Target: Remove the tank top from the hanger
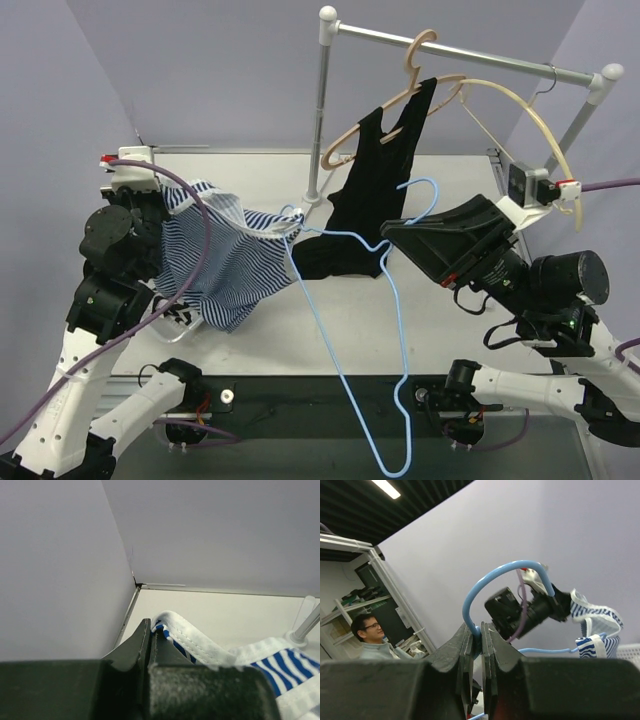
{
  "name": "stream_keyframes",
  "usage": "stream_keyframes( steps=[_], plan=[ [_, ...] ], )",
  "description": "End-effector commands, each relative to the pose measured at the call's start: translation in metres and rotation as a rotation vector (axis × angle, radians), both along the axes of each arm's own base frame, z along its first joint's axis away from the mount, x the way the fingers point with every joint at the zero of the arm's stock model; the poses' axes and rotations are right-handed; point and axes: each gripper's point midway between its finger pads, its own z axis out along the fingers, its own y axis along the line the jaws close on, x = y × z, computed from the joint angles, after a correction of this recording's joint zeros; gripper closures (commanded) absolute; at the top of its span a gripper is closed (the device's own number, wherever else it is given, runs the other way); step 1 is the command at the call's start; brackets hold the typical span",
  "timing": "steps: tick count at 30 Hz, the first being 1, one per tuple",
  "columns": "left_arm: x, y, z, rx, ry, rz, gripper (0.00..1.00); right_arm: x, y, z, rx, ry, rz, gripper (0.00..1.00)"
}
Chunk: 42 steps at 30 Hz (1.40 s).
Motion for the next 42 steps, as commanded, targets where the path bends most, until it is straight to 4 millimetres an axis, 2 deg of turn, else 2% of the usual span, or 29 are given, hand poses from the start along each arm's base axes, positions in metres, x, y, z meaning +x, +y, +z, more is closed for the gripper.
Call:
stream_keyframes(
  steps=[1, 4, 5, 7, 8, 9, 10, 11, 14, 18, 20, 23, 24, 25, 26, 27, 28, 29, 31, 33, 35, 37, 38, 41, 42],
  plan=[
    [-0.003, 0.000, -0.001, -0.075, -0.040, -0.002, 1.00, -0.029, -0.048, 0.075, 0.218, -0.190, -0.012, 1.00],
    [-0.001, -0.002, -0.012, -0.078, -0.026, -0.012, 1.00, -0.025, -0.051, 0.079, 0.222, -0.138, -0.015, 1.00],
    [0.000, -0.002, -0.017, -0.068, -0.013, -0.006, 1.00, -0.017, -0.052, 0.078, 0.222, -0.083, -0.035, 1.00],
    [0.003, 0.001, -0.023, -0.048, 0.006, 0.021, 1.00, -0.005, -0.053, 0.066, 0.168, 0.012, -0.074, 1.00],
    [0.005, 0.002, -0.027, -0.038, 0.019, 0.028, 1.00, 0.012, -0.060, 0.060, 0.170, 0.085, -0.156, 1.00],
    [0.005, 0.004, -0.032, -0.032, 0.031, 0.047, 1.00, 0.018, -0.063, 0.055, 0.168, 0.113, -0.184, 1.00],
    [0.006, 0.006, -0.037, -0.031, 0.046, 0.061, 1.00, 0.019, -0.076, 0.058, 0.212, 0.131, -0.210, 1.00],
    [0.005, 0.010, -0.041, -0.040, 0.058, 0.089, 1.00, 0.032, -0.076, 0.044, 0.217, 0.171, -0.263, 1.00],
    [0.000, 0.025, -0.054, -0.080, 0.099, 0.186, 1.00, 0.036, -0.089, 0.048, 0.267, 0.190, -0.298, 1.00],
    [-0.004, 0.038, -0.045, -0.106, 0.090, 0.239, 1.00, 0.038, -0.077, 0.059, 0.283, 0.211, -0.263, 1.00],
    [-0.007, 0.039, -0.036, -0.151, 0.074, 0.241, 1.00, 0.052, -0.068, 0.056, 0.311, 0.310, -0.264, 1.00],
    [-0.009, 0.027, -0.039, -0.206, 0.073, 0.164, 1.00, 0.070, -0.060, 0.058, 0.407, 0.417, -0.267, 1.00],
    [-0.008, 0.024, -0.044, -0.221, 0.078, 0.148, 1.00, 0.078, -0.049, 0.055, 0.402, 0.444, -0.273, 1.00],
    [-0.010, 0.023, -0.046, -0.230, 0.071, 0.136, 1.00, 0.079, -0.050, 0.061, 0.418, 0.453, -0.272, 1.00],
    [-0.008, 0.022, -0.057, -0.223, 0.091, 0.134, 1.00, 0.079, -0.046, 0.064, 0.413, 0.451, -0.264, 1.00],
    [-0.008, 0.023, -0.061, -0.225, 0.092, 0.140, 1.00, 0.081, -0.035, 0.065, 0.386, 0.438, -0.264, 1.00],
    [-0.007, 0.022, -0.064, -0.225, 0.095, 0.142, 1.00, 0.074, -0.036, 0.075, 0.362, 0.410, -0.244, 1.00],
    [-0.005, 0.022, -0.070, -0.225, 0.107, 0.146, 1.00, 0.074, -0.032, 0.077, 0.341, 0.414, -0.239, 1.00],
    [-0.003, 0.016, -0.076, -0.248, 0.122, 0.120, 1.00, 0.076, -0.027, 0.073, 0.332, 0.422, -0.235, 1.00],
    [0.000, 0.007, -0.083, -0.271, 0.126, 0.072, 1.00, 0.078, -0.030, 0.074, 0.367, 0.446, -0.232, 1.00],
    [0.002, 0.000, -0.085, -0.293, 0.120, 0.036, 1.00, 0.087, -0.026, 0.062, 0.391, 0.467, -0.252, 1.00],
    [0.002, -0.020, -0.086, -0.330, 0.097, -0.086, 1.00, 0.090, -0.029, 0.066, 0.487, 0.480, -0.223, 1.00],
    [0.001, -0.027, -0.088, -0.346, 0.091, -0.128, 1.00, 0.095, -0.022, 0.060, 0.495, 0.488, -0.213, 1.00],
    [-0.008, -0.048, -0.090, -0.440, 0.081, -0.247, 1.00, 0.107, -0.016, 0.065, 0.541, 0.503, -0.195, 1.00],
    [-0.012, -0.052, -0.087, -0.470, 0.071, -0.274, 1.00, 0.115, -0.003, 0.057, 0.512, 0.527, -0.208, 1.00]
  ],
)
